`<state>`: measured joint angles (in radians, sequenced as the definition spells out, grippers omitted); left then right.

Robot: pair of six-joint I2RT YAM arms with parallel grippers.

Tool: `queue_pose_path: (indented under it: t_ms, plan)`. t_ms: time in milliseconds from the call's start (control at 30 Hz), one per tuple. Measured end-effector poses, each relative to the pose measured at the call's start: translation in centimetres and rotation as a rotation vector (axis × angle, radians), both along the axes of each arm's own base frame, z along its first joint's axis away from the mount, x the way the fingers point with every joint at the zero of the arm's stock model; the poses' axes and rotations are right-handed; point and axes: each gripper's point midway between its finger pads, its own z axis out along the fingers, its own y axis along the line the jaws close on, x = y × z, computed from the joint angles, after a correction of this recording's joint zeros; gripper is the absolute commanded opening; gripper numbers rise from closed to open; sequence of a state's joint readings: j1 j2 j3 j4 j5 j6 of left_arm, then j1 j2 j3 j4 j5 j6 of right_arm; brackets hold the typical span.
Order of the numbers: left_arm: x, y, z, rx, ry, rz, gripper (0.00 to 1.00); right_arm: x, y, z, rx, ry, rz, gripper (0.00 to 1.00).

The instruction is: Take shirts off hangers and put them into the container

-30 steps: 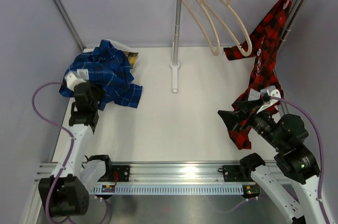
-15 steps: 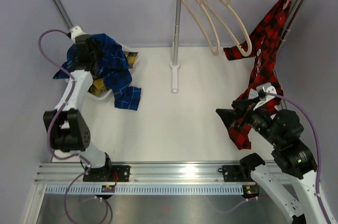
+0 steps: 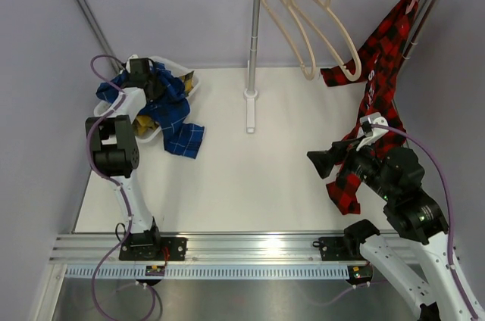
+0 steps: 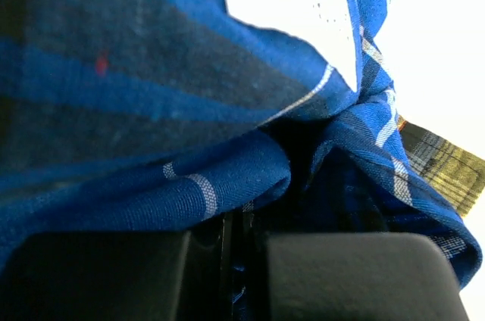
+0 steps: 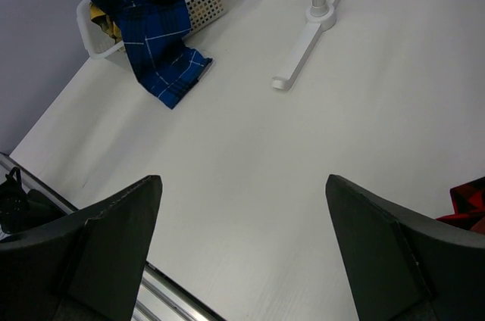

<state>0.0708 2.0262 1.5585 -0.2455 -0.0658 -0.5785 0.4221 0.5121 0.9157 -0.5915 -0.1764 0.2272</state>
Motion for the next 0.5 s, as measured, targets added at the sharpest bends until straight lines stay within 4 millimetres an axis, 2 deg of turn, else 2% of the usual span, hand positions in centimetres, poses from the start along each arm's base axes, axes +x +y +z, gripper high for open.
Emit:
queue_pose_path:
  t_ms: [233,333,367,400,467,500]
  plan:
    - [-0.1,-0.3,-0.2,-0.06,0.018,-0.045,0.01,0.0,0.0,0.0,0.0,0.0,0.001,0.99]
    - [-0.3,-0.2,-0.3,-0.092,0.03,-0.067,0.05,-0.2,-0.1,0.1,0.003,-0.006,0.001,1.0]
    - [-0.4,-0.1,-0.2,-0.101,0.031,-0.071,0.19,-0.3,-0.1,0.2,0.005,-0.01,0.001,0.99]
    - [-0.6,0.0,0.0,-0.108,0.033,-0.075,0.29,-0.4,-0.2,0.3,0.007,-0.015,0.001,0.99]
    - [-1.1,-0.2,0.5,-0.115,0.037,-0.088,0.48,-0.7,-0.3,0.6,0.013,-0.029,0.001,1.0]
    - [-1.4,-0.3,1.1,-0.113,0.036,-0.097,0.52,-0.8,-0.3,0.7,0.016,-0.034,0.001,0.99]
